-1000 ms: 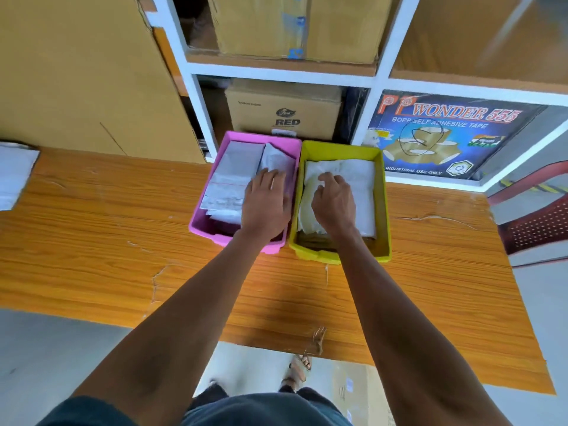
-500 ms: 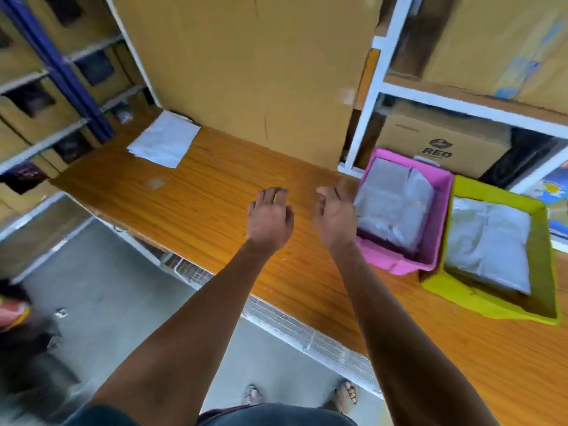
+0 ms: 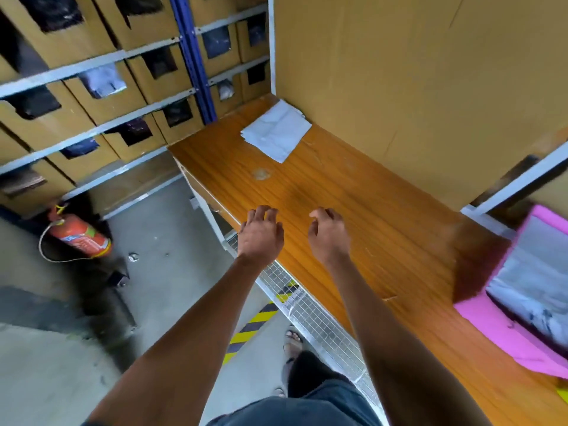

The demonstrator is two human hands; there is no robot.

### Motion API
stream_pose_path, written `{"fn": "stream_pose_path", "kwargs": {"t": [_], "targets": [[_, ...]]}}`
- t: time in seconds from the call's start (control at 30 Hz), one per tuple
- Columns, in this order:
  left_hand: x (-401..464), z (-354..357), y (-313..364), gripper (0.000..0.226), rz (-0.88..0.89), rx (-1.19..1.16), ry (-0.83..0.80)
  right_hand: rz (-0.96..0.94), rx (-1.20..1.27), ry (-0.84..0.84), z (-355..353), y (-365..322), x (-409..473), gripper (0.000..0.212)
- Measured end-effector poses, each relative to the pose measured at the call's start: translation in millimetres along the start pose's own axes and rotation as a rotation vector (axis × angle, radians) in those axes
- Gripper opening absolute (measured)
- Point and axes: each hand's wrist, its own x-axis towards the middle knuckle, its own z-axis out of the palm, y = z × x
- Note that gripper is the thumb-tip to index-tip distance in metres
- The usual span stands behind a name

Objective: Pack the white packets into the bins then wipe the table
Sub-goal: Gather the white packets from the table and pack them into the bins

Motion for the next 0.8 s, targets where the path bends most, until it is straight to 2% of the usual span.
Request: {"fn": "stream_pose_path", "kwargs": {"t": [0.27, 0.5, 0.8], "targets": [[80.5, -20.4, -72.6, 0.046, -0.082, 0.03, 0.034, -0.018, 0.047, -0.055, 68.5, -54.0, 107.2, 0.027], [161.9, -40.3, -136.8, 0.057, -0.153, 0.022, 0.079, -0.076, 0.108, -0.077, 117.3, -102.8, 190.7, 0.022], [216.0, -42.7, -205.9, 0.039, -0.249, -0.029, 0.101, -0.134, 0.099, -0.203, 177.6, -156.4, 252.2, 0.029]]}}
